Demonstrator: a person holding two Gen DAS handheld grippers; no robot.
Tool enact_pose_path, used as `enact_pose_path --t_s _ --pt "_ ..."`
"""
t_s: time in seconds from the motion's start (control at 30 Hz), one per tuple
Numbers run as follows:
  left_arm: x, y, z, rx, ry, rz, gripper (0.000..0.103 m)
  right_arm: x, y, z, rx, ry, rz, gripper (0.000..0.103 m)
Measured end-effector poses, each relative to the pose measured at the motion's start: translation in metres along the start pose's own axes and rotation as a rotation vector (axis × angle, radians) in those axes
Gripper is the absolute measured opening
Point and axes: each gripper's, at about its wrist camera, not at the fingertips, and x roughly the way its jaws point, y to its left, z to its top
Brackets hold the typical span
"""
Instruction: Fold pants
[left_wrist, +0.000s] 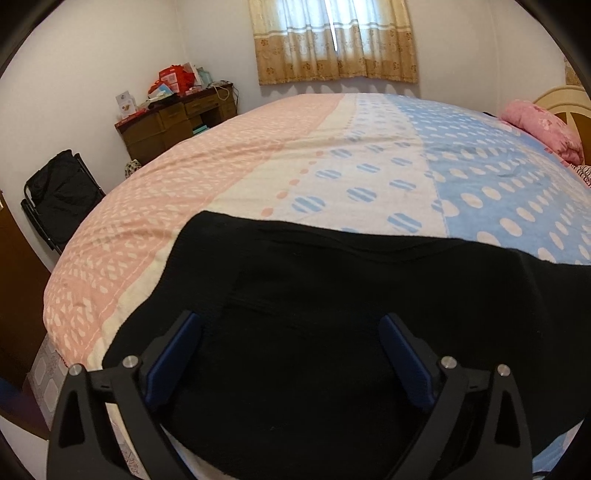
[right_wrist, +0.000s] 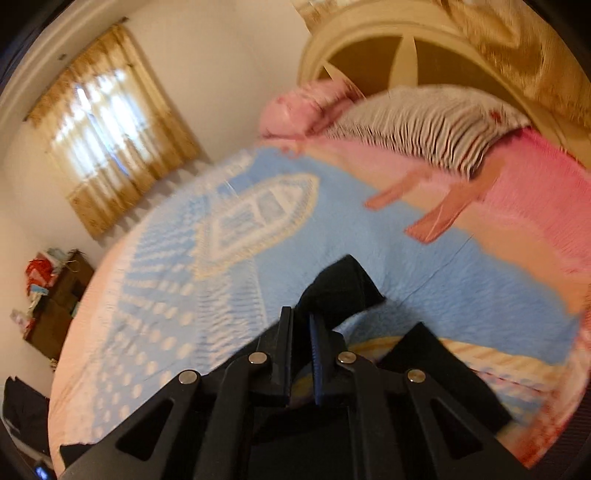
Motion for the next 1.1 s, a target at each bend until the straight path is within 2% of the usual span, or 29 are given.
enact_pose_path --t_s 0.13,0.3,0.37,0.47,0.53,0.6,0.67,0.7,0.73,0.8,0.87,0.97,1.0,1.07,1.1 --pt "0.0 0.002 0.003 0.005 0.014 -0.026 0.101 -0.035 -0.018 -0.009 0.004 0.019 0.008 0.008" --pt "-0.001 0.009 0.006 0.006 0.027 -0.086 0.101 -0.027 -0.072 -0.038 0.078 0.154 -0.067 0.008" --pt "-0.001 0.01 0.007 0.02 0.029 -0.098 0.101 -0.021 -0.09 -0.049 0.096 0.188 -0.142 0.008" --pt "0.0 0.01 0.008 0.043 0.036 -0.101 0.101 -0.026 -0.109 -0.054 0.197 0.172 -0.083 0.008" --pt "0.0 0.011 0.01 0.05 0.045 -0.104 0.101 -0.032 -0.109 -0.051 0.225 0.162 -0.113 0.009" --pt "-0.001 0.011 0.011 0.051 0.054 -0.11 0.101 -0.041 -0.094 -0.045 0.149 0.114 -0.236 0.014" --pt "-0.004 0.013 0.012 0.044 0.054 -0.116 0.101 -0.055 -0.066 -0.036 -0.009 0.029 -0.379 0.02" --pt "-0.007 0.013 0.012 0.041 0.05 -0.119 0.101 -0.063 -0.055 -0.032 -0.054 -0.014 -0.407 0.031" --pt "-0.01 0.014 0.013 0.04 0.042 -0.125 0.101 -0.068 -0.048 -0.029 -0.073 -0.044 -0.407 0.047" --pt "-0.02 0.011 0.014 0.05 0.021 -0.141 0.101 -0.073 -0.034 -0.019 -0.145 -0.092 -0.302 0.061" --pt "-0.03 0.006 0.017 0.072 -0.004 -0.167 0.101 -0.061 -0.027 -0.009 -0.188 -0.059 -0.25 0.061" --pt "-0.046 -0.013 0.02 0.131 -0.038 -0.232 0.101 -0.02 -0.029 0.002 -0.182 0.076 -0.196 0.061" --pt "-0.049 -0.02 0.021 0.151 -0.044 -0.248 0.101 -0.008 -0.03 0.002 -0.189 0.113 -0.198 0.061" --pt "-0.058 -0.034 0.018 0.193 -0.06 -0.282 0.101 0.019 -0.032 -0.006 -0.229 0.195 -0.26 0.061" --pt "-0.06 -0.039 0.017 0.202 -0.061 -0.298 0.101 0.032 -0.032 -0.011 -0.251 0.237 -0.282 0.056"
